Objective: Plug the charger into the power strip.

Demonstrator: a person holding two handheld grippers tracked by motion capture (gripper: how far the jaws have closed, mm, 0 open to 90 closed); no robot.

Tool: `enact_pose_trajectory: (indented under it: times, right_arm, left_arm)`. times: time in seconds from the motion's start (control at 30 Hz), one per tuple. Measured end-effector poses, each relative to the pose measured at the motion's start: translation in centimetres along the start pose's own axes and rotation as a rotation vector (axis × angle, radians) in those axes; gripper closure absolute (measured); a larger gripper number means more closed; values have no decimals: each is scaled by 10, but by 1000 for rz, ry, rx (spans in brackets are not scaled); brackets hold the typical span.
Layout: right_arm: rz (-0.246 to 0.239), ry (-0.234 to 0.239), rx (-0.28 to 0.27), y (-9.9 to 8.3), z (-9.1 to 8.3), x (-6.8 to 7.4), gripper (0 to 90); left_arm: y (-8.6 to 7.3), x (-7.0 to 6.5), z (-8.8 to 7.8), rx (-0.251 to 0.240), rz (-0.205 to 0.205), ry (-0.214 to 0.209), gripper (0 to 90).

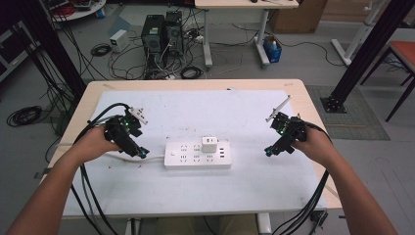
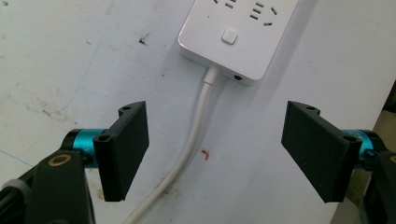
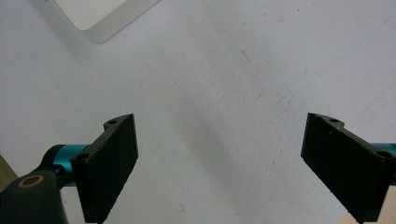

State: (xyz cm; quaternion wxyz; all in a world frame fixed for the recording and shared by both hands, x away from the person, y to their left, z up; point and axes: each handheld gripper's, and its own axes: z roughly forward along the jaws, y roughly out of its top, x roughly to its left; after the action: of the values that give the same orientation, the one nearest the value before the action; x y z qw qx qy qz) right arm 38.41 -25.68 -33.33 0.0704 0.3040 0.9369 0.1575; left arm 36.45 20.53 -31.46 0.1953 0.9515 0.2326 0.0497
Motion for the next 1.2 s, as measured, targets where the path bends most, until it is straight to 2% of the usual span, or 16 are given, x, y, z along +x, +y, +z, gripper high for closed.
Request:
enact_pose_trajectory:
  times: [0.27,0.63,0.97,1.2]
  right_arm:
    - [6,-1,-9,0,-2,-1,104]
    - [0,0,-12,1,-2,1,105]
    - [-1,-3,-12,2,-3,2,104]
    - [-1,-5,-13,1,-3,3,104]
  left_arm:
    - [1,-1,0,-2,7,4,234]
    - [-1,-2,-3,-11,-3,9,234]
    - [-1,-2,-3,-10,10,9,234]
    - [-3,-3,-3,-12,2,9,234]
